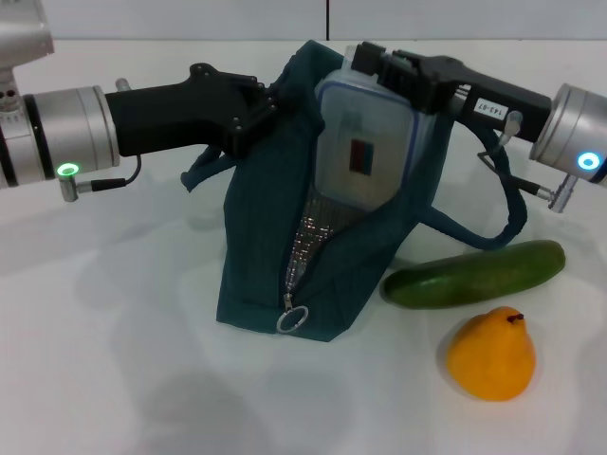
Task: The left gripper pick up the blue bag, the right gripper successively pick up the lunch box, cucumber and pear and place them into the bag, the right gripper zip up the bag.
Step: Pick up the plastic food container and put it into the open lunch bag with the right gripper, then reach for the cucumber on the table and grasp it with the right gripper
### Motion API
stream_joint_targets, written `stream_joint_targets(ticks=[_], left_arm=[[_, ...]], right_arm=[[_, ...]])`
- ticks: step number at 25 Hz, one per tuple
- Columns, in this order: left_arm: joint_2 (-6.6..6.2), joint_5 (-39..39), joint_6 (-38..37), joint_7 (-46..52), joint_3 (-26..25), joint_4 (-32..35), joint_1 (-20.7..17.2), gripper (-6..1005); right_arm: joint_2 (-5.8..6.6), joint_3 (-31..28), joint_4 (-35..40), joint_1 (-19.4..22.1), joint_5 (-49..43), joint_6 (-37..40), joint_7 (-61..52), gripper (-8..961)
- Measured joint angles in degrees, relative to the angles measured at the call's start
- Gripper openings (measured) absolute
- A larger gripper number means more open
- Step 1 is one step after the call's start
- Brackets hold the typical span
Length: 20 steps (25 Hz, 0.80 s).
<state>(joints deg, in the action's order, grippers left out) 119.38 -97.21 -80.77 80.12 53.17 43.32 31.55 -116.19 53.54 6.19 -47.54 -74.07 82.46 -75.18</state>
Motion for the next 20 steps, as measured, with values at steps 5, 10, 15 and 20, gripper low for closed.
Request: stream_joint_targets(ticks=[5,10,15,20], left_arm=[[-0.02,0.00,0.02,-0.41,0.00,0.00,0.00,63],[-0.02,0.00,0.08,-0.56,-0.05,0.00,0.00,64],[-0.02,0.00,0.16,-1.13,-0.14,0.01,-0.16,64],[-0.02,0.00,0.18,-1.16,-0.27,0.01,-0.79,65]], right_arm=[[0.01,0.77,0.12,-0.11,0.01,1.02,0.15,125],[0.00,0.43,1.23,0.18,0.25,3.24,0.36,128],[0.01,1.27,4.28,0.30,0.01,3.73,0.14,131],[0.49,2.25,15.08,5.68,-0.32,4.50,-1.56,426]])
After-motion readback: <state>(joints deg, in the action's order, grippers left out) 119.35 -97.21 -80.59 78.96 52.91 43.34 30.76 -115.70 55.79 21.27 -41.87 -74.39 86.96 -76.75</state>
